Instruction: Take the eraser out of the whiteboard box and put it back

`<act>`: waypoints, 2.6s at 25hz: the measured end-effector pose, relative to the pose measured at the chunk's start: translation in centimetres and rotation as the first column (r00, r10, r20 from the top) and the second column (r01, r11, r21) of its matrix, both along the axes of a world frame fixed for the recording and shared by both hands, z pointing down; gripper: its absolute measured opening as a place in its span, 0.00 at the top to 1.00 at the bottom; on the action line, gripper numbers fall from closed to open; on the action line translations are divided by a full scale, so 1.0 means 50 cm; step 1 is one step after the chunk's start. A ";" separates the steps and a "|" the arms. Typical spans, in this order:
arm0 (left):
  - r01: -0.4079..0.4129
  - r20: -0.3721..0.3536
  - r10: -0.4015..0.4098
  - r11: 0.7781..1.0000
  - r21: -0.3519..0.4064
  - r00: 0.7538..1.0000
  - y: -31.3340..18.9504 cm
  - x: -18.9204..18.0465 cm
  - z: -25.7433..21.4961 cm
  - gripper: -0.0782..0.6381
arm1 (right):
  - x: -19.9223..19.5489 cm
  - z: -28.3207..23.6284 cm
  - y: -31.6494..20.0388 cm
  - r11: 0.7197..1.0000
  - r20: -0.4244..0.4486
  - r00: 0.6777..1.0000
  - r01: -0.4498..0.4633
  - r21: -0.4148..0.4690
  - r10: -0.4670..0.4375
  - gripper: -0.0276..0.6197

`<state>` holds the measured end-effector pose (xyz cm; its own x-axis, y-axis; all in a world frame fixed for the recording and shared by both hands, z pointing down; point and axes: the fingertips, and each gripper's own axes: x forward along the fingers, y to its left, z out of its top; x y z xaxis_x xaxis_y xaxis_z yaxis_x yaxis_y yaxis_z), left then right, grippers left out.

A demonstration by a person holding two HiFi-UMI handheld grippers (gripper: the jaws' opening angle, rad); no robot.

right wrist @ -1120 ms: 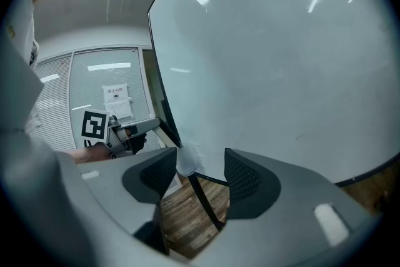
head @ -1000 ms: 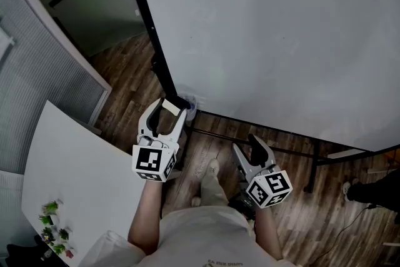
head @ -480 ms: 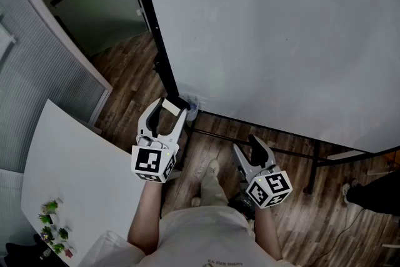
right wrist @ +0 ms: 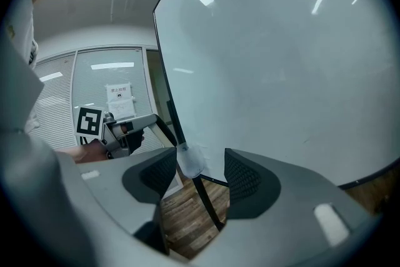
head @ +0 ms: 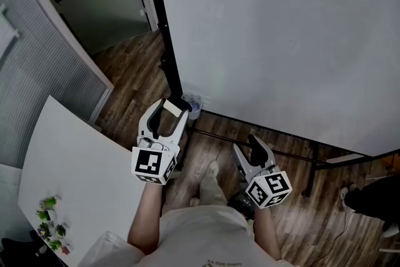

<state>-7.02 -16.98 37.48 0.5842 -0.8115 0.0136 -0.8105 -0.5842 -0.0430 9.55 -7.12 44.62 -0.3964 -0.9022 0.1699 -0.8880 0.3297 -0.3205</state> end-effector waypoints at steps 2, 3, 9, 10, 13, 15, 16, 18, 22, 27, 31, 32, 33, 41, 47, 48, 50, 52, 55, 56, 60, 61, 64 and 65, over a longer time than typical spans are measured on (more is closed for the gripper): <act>0.000 -0.002 0.000 1.000 0.000 1.000 0.006 -0.004 -0.001 0.54 | -0.004 -0.001 0.003 1.000 -0.001 1.000 0.002 0.001 -0.002 0.58; 0.000 -0.001 0.000 1.000 0.000 1.000 0.008 -0.005 0.000 0.54 | -0.007 -0.002 0.005 1.000 -0.001 1.000 0.003 0.002 -0.003 0.58; 0.005 -0.001 -0.005 1.000 -0.003 1.000 0.014 -0.020 0.001 0.54 | -0.020 -0.005 0.005 1.000 -0.001 1.000 0.010 0.005 -0.010 0.58; 0.005 -0.001 -0.005 1.000 -0.003 1.000 0.014 -0.022 0.000 0.54 | -0.021 -0.005 0.006 1.000 -0.001 1.000 0.010 0.005 -0.010 0.58; 0.006 -0.001 -0.006 1.000 -0.002 1.000 0.011 -0.021 0.000 0.54 | -0.019 -0.003 0.006 1.000 -0.001 1.000 0.008 0.005 -0.008 0.58; 0.004 -0.001 -0.004 1.000 -0.003 1.000 0.009 -0.020 0.000 0.54 | -0.018 -0.002 0.005 1.000 0.000 1.000 0.007 0.005 -0.007 0.58; 0.003 -0.001 -0.003 1.000 -0.004 1.000 0.008 -0.019 0.001 0.54 | -0.017 -0.002 0.004 1.000 0.000 1.000 0.006 0.005 -0.006 0.58; 0.002 -0.002 -0.002 1.000 -0.004 1.000 0.007 -0.017 0.002 0.54 | -0.017 -0.001 0.003 1.000 0.001 1.000 0.006 0.004 -0.006 0.58; -0.005 -0.001 0.005 1.000 -0.006 1.000 0.005 -0.014 0.005 0.54 | -0.017 0.000 0.000 1.000 0.002 1.000 0.007 0.002 -0.007 0.58; -0.008 0.001 0.008 1.000 -0.011 1.000 -0.001 -0.010 0.010 0.54 | -0.015 0.001 -0.005 1.000 0.011 1.000 0.008 0.000 -0.008 0.58; -0.010 0.004 0.010 1.000 -0.013 1.000 -0.010 -0.006 0.011 0.54 | -0.010 -0.002 -0.011 1.000 0.013 1.000 0.007 0.001 -0.007 0.58; -0.010 0.004 0.010 1.000 -0.014 1.000 -0.012 -0.005 0.012 0.54 | -0.008 -0.001 -0.013 1.000 0.012 1.000 0.007 0.000 -0.007 0.58; -0.011 0.004 0.011 1.000 -0.016 1.000 -0.015 -0.004 0.013 0.54 | -0.006 0.000 -0.016 1.000 0.013 1.000 0.006 -0.002 -0.006 0.58; -0.021 -0.001 0.021 1.000 -0.020 1.000 -0.037 0.010 0.017 0.54 | 0.007 0.012 -0.034 1.000 0.019 1.000 0.003 -0.019 -0.003 0.58; -0.032 0.001 0.032 0.999 -0.025 0.999 -0.045 0.023 0.019 0.54 | 0.013 0.021 -0.045 1.000 0.020 1.000 0.008 -0.029 -0.007 0.58; -0.034 0.002 0.034 0.999 -0.025 0.999 -0.045 0.026 0.020 0.54 | 0.014 0.022 -0.046 1.000 0.021 1.000 0.008 -0.030 -0.007 0.58; -0.037 0.002 0.037 0.999 -0.028 0.999 -0.046 0.030 0.022 0.54 | 0.017 0.024 -0.048 0.999 0.020 1.000 0.009 -0.033 -0.008 0.58; -0.039 0.000 0.039 0.999 -0.035 0.999 -0.048 0.032 0.025 0.54 | 0.017 0.025 -0.051 0.999 0.019 1.000 0.011 -0.035 -0.010 0.58; -0.040 -0.003 0.040 0.998 -0.046 0.999 -0.049 0.032 0.032 0.54 | 0.017 0.026 -0.055 0.999 0.018 1.000 0.013 -0.038 -0.013 0.58; -0.040 -0.004 0.039 0.998 -0.048 0.999 -0.049 0.033 0.034 0.54 | 0.017 0.026 -0.055 0.999 0.017 1.000 0.014 -0.039 -0.014 0.59; -0.037 -0.002 0.037 0.998 -0.052 0.999 -0.054 0.034 0.037 0.54 | 0.021 0.031 -0.056 0.999 0.017 1.000 0.015 -0.047 -0.014 0.59; -0.037 -0.001 0.037 0.998 -0.054 0.999 -0.055 0.034 0.039 0.54 | 0.021 0.033 -0.057 0.999 0.018 1.000 0.015 -0.048 -0.014 0.59; -0.034 0.003 0.034 0.997 -0.064 0.999 -0.055 0.032 0.049 0.54 | 0.022 0.037 -0.056 0.999 0.022 1.000 0.013 -0.051 -0.012 0.59; -0.033 0.004 0.034 0.997 -0.067 0.999 -0.055 0.032 0.051 0.54 | 0.022 0.037 -0.055 0.999 0.023 1.000 0.014 -0.052 -0.012 0.59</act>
<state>-5.44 -19.74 40.06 0.6109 -0.7886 0.0703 -0.7903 -0.6127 -0.0064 10.64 -9.89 46.49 -0.4124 -0.8872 0.2070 -0.8759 0.3237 -0.3577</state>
